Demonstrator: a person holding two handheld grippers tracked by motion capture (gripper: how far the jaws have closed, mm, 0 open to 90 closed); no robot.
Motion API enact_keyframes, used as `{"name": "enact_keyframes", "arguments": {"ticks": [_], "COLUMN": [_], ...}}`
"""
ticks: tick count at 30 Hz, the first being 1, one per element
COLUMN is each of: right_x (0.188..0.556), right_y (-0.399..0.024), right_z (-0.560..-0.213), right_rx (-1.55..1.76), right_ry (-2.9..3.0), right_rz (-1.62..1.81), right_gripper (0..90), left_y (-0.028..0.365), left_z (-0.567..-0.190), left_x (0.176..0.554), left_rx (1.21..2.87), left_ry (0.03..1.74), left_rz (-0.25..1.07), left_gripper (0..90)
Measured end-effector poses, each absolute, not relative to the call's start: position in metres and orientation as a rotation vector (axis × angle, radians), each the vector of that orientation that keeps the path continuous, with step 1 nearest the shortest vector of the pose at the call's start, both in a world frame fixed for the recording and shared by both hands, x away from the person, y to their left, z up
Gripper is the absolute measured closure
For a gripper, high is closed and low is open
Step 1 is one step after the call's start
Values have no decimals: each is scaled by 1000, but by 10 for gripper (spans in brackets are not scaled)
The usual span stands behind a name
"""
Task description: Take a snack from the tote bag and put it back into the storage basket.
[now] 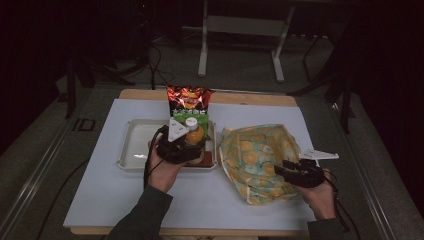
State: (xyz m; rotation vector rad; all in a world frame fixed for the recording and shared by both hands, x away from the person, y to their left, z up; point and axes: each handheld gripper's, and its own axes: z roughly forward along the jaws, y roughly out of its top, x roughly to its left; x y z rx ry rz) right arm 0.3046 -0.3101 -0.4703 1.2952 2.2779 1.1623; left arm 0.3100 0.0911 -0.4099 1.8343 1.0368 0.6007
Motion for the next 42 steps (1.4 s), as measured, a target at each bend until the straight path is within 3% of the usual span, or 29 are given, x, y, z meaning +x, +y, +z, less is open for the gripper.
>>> {"name": "enact_keyframes", "arguments": {"ticks": [42], "right_x": [304], "right_y": [-310], "right_z": [-470], "right_rx": [1293], "right_ry": [2279], "right_rz": [1162], "right_gripper": [524], "left_y": [143], "left_z": [-411], "left_x": [303], "left_rx": [1790], "left_ry": [1096], "left_rz": [674], "left_gripper": [310]}}
